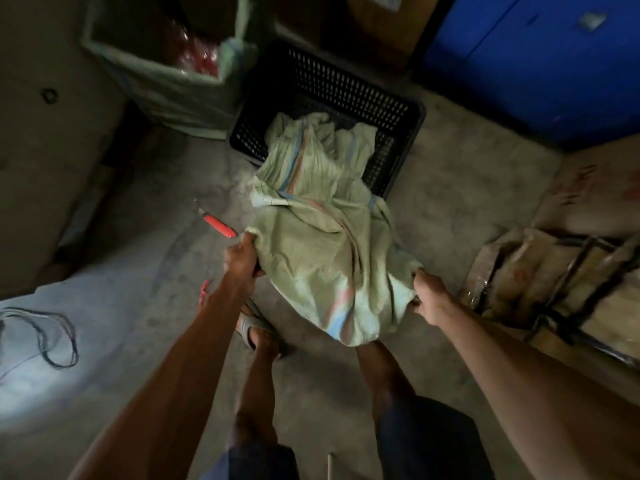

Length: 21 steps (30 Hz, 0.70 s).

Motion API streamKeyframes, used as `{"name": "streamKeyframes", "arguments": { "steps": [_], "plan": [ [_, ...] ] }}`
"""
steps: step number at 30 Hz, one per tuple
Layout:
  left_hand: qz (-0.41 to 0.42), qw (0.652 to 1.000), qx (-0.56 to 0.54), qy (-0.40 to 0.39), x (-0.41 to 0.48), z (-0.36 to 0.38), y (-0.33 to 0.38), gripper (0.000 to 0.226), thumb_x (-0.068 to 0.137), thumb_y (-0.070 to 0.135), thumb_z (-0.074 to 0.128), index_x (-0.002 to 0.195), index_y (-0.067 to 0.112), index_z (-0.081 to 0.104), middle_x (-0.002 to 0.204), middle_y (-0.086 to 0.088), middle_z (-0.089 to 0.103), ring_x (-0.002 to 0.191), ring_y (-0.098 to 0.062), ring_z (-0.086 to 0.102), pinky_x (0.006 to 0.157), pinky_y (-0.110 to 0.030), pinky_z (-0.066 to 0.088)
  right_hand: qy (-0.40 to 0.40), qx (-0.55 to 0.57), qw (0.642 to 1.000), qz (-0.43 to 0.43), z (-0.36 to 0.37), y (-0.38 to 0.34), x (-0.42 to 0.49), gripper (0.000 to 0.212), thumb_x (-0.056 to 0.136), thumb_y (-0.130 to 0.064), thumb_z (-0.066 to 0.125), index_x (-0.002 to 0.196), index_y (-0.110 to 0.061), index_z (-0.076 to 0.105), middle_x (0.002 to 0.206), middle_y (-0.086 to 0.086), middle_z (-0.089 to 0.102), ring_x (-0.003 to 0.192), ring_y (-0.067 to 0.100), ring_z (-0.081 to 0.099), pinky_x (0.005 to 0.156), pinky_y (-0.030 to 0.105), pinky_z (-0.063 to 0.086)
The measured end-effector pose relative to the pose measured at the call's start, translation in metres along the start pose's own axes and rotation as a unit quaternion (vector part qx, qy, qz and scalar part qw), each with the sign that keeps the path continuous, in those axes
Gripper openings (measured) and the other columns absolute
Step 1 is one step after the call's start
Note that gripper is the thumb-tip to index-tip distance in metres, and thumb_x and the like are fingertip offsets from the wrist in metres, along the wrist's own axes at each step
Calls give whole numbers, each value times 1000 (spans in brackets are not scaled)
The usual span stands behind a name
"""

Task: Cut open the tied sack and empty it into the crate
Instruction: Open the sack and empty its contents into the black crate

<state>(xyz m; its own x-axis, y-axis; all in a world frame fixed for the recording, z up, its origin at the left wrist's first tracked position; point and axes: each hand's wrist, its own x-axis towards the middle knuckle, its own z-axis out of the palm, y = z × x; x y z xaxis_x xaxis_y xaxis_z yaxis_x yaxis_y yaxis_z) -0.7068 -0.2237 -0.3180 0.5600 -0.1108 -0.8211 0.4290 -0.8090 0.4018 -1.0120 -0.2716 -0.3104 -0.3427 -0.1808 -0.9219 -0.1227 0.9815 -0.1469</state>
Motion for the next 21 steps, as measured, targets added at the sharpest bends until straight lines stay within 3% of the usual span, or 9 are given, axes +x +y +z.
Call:
{"name": "streamKeyframes", "arguments": {
  "steps": [3, 6, 11, 13, 16, 21],
  "plan": [
    [0, 1000, -12, -1, -36, -18, 5, 34, 101, 35, 53, 82, 7, 60, 69, -8, 55, 58, -18, 56, 30, -19, 47, -17, -14, 1000, -12, -18, -2, -34, 42, 105, -33, 39, 131, -5, 55, 119, 20, 64, 93, 28, 61, 81, 41, 51],
    [6, 1000, -24, -3, -70, -36, 11, 37, 101, 33, 53, 75, 8, 57, 67, -8, 53, 56, -19, 54, 33, -20, 49, -26, -16, 999, -21, -32, -8, -68, 41, 105, -33, 38, 131, -5, 55, 111, 16, 64, 79, 24, 60, 75, 38, 51],
    [28, 998, -40, -39, -113, -64, 35, 34, 101, 30, 54, 77, 7, 62, 70, -12, 55, 47, -19, 55, 38, -23, 47, -29, 15, 999, -34, -58, -32, -118, 41, 103, -32, 42, 132, -5, 53, 119, 16, 62, 96, 29, 58, 73, 38, 52],
    [43, 997, -47, -46, -132, -74, 52, 32, 100, 29, 54, 78, 7, 62, 72, -14, 57, 51, -22, 55, 35, -22, 46, -29, 17, 998, -43, -69, -41, -137, 42, 102, -33, 43, 132, -5, 54, 124, 17, 62, 97, 30, 59, 75, 39, 52],
    [69, 994, -72, -43, -164, -88, 82, 29, 101, 25, 54, 79, 7, 61, 73, -13, 58, 56, -23, 56, 34, -21, 48, -36, 17, 997, -70, -85, -56, -167, 40, 102, -33, 42, 127, -6, 58, 122, 18, 65, 97, 31, 62, 65, 35, 53],
    [102, 989, -105, -34, -209, -116, 130, 31, 104, 22, 48, 79, 6, 60, 53, -10, 59, 26, -9, 54, 29, -19, 45, -72, 42, 991, -106, -109, -81, -213, 37, 102, -33, 43, 120, -7, 62, 115, 16, 68, 96, 30, 65, 73, 38, 55]
  ]
}}
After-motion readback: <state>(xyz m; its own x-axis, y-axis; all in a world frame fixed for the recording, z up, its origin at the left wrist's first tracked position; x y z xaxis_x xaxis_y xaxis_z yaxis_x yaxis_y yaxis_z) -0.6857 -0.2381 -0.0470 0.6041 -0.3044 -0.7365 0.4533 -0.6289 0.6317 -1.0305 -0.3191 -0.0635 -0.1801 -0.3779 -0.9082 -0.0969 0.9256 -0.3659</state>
